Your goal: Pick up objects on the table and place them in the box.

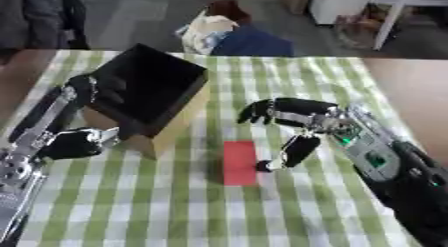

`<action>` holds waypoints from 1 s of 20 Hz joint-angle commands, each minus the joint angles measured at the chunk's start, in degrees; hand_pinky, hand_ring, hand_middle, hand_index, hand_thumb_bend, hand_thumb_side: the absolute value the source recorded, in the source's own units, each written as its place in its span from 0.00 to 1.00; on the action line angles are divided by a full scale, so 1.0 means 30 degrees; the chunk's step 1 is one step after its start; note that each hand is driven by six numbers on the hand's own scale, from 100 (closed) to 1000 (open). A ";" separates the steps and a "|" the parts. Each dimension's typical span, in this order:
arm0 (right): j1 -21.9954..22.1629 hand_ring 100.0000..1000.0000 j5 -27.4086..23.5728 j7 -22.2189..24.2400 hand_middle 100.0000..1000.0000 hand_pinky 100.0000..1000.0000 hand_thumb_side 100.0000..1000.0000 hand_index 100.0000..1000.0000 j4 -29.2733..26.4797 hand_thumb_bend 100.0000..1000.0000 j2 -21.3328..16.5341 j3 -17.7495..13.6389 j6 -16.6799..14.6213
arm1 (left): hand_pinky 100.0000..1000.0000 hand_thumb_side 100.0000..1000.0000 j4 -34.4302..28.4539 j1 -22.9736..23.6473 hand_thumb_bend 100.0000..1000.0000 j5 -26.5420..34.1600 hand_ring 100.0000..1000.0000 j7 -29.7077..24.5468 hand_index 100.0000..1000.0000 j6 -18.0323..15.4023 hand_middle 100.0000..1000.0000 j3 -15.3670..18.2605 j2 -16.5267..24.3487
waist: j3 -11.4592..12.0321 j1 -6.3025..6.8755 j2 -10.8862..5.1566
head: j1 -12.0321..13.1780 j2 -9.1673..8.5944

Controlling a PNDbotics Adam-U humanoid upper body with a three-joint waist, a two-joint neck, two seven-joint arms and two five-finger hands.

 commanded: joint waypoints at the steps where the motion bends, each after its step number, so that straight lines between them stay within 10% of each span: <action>1: -0.0523 0.84 -0.0364 0.0375 0.89 0.75 0.18 0.91 -0.1087 0.41 -0.0574 -0.0247 0.0201 | 0.73 0.44 -0.0208 -0.0261 0.65 0.0022 0.63 -0.0019 0.75 -0.0001 0.67 0.0045 0.0246 | -0.0034 0.0037 -0.0376 | 0.0026 -0.0259; 20: -0.0190 0.84 0.0269 0.0732 0.89 0.75 0.18 0.92 -0.1077 0.41 0.0142 0.0158 0.0879 | 0.73 0.44 -0.0215 -0.0293 0.65 0.0034 0.63 -0.0051 0.75 0.0000 0.67 0.0024 0.0163 | -0.0011 0.0025 -0.0341 | 0.0049 -0.0201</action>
